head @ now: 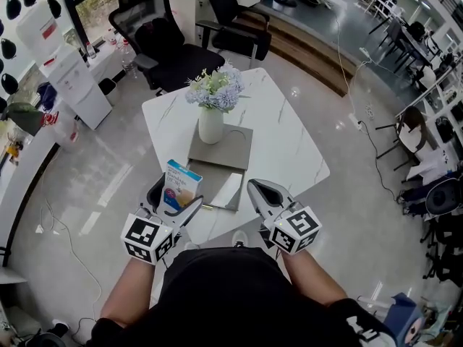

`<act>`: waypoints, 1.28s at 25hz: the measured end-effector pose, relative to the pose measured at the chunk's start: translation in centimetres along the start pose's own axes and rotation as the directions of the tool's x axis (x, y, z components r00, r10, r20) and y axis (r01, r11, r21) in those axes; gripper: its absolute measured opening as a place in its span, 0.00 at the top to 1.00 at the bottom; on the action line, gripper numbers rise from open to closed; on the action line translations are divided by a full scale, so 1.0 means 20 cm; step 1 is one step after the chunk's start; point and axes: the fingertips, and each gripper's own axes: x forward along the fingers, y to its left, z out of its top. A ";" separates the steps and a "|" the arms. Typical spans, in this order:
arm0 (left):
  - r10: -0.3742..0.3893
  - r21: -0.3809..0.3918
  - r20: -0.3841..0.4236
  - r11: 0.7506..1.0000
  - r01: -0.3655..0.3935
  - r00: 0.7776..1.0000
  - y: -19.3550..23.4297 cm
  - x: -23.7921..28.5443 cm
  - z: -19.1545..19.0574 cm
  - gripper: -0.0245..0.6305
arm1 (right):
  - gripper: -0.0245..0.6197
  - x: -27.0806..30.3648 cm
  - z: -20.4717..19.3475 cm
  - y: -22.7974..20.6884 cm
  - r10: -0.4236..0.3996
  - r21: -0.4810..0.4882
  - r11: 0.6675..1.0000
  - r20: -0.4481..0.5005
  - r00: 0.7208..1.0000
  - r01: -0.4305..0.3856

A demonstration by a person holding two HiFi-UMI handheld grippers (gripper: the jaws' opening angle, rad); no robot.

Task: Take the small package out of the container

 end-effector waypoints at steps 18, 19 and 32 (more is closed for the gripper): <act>0.004 0.002 0.016 1.000 -0.004 1.000 0.00 -0.01 0.02 0.31 | 0.96 0.00 -0.04 -0.01 -0.013 0.026 1.000 -0.004 1.000 0.013; 0.004 0.002 0.016 1.000 -0.004 1.000 0.00 -0.01 0.01 0.31 | 0.96 0.00 -0.04 -0.01 -0.013 0.024 1.000 -0.005 1.000 0.013; 0.005 0.002 0.008 1.000 -0.005 1.000 0.01 0.02 0.01 0.31 | 0.96 0.03 -0.06 -0.03 -0.010 0.030 0.999 -0.021 1.000 0.010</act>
